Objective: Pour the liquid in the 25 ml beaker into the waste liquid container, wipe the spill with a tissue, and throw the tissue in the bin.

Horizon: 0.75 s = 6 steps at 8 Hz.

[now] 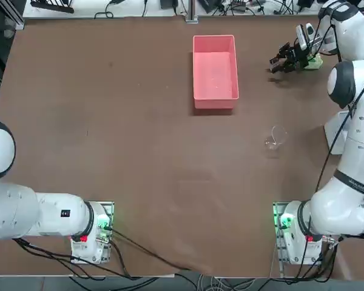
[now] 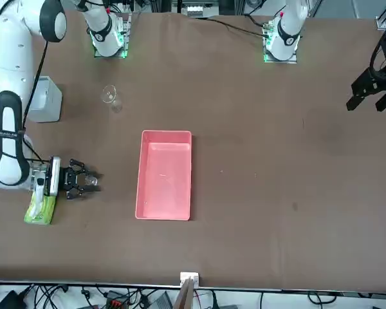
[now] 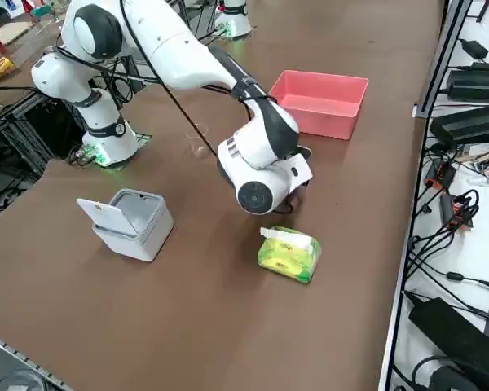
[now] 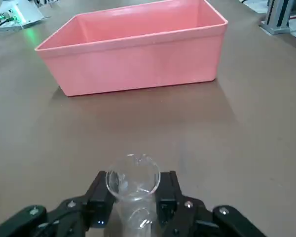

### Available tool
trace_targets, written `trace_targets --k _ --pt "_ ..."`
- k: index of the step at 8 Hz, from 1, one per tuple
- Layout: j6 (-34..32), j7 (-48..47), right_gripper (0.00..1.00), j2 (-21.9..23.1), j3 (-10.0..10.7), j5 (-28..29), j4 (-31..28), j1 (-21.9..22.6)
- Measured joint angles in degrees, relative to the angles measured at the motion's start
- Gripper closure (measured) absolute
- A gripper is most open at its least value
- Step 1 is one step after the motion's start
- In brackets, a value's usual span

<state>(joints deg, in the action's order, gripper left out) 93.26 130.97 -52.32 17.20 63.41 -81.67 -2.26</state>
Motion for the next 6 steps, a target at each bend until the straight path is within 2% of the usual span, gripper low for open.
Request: trace_targets --k 6 --pt "-0.3 1.1 0.49 -1.5 0.0 0.6 0.5 -0.1"
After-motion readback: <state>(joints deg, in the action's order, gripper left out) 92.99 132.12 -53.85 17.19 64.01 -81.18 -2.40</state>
